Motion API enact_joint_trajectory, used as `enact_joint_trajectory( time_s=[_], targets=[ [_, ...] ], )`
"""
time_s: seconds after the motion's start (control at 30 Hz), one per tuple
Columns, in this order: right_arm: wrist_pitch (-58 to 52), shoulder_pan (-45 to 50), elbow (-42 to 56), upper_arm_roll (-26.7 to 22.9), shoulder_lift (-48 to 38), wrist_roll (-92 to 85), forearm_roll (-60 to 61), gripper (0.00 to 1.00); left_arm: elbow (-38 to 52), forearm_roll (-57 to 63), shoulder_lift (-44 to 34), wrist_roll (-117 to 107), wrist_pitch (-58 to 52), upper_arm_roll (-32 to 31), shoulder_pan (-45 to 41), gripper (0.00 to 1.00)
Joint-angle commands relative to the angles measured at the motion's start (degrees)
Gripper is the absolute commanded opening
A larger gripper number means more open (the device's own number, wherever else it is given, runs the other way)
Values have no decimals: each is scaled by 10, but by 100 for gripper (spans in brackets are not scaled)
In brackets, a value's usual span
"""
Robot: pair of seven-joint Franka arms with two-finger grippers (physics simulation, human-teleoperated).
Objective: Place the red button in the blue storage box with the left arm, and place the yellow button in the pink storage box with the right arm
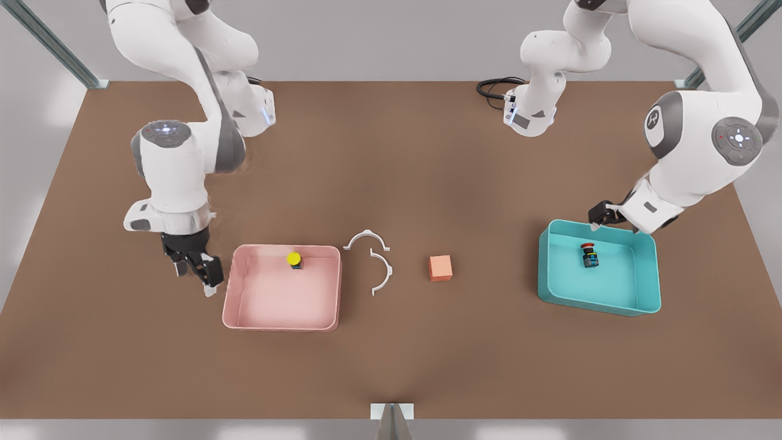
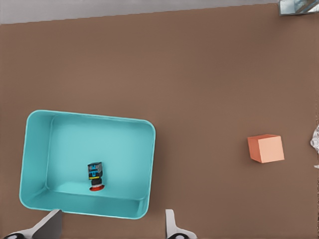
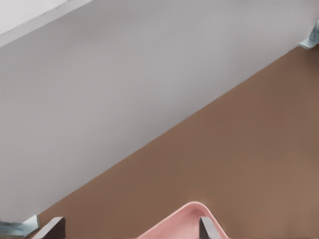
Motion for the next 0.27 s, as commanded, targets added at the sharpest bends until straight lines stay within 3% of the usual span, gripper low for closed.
enact_joint_trajectory(
  time_s=[0.0,0.03,0.07,0.23],
  targets=[
    [-313,-2,38,-35,-17,-486,173,100,10,0,-1,-2,-12,0,-1,100],
    [-335,-11,68,-35,-15,-514,173,100,13,0,-2,-2,-19,-1,-1,100],
    [-410,-11,173,-34,35,-514,171,100,23,0,-1,-2,-33,-1,-1,100],
    [-373,-6,131,-27,32,-540,169,100,45,2,0,-2,-48,-1,-2,100]
  ],
)
